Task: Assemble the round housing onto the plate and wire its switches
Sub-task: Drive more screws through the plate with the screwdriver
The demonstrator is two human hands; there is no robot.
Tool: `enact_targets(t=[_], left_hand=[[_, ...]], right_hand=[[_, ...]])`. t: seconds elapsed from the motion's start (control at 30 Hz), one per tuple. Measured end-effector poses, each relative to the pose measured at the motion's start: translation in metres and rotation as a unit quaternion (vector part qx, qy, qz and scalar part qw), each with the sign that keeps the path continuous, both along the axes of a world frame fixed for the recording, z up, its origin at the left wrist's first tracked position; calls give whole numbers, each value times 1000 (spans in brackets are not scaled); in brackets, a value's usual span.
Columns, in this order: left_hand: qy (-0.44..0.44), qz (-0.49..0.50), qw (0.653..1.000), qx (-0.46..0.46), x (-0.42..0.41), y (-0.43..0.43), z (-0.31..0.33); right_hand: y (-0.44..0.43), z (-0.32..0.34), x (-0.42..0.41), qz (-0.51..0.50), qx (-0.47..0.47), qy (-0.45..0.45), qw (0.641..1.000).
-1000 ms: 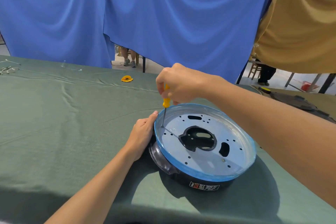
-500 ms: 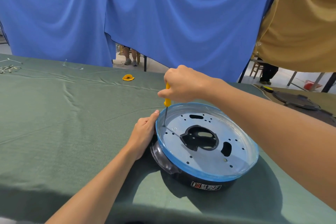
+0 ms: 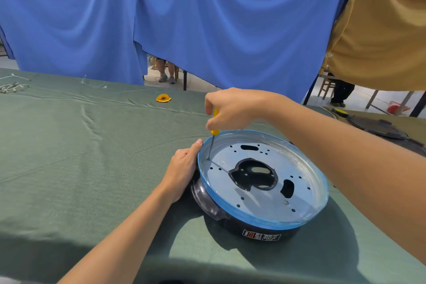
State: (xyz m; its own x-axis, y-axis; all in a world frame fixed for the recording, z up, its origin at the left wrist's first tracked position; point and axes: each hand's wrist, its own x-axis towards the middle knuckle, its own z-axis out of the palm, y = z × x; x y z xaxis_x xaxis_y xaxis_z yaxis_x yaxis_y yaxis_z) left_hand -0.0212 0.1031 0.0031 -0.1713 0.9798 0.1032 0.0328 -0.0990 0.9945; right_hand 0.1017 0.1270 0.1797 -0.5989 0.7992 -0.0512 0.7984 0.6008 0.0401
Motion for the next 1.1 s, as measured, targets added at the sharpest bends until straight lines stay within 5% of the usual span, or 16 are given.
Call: enact_targets(t=[0.2,0.4,0.6,0.8,1.0,1.1], left_hand=[[1,2,1000,-11,1,0,1],[-3,-8,1000,-6,1,-2,3],[-2,-12,1000,-5,2,-2,4],[-3,-6,1000,-4,1,-1,2],[3,-4,1000,-7,2,-1,1],[-1,-7,1000,-5,2,-3,2]], right_hand=[[2,-13,-1,25,100,35,994],[-7,5,2,15,-18,4,1000],[-4,-12,-2,58,117,49,990],[-10,2,6,37,0,-9,999],[-5,-11,3,63,111,51,991],[-2,-12,1,30,76,25,996]])
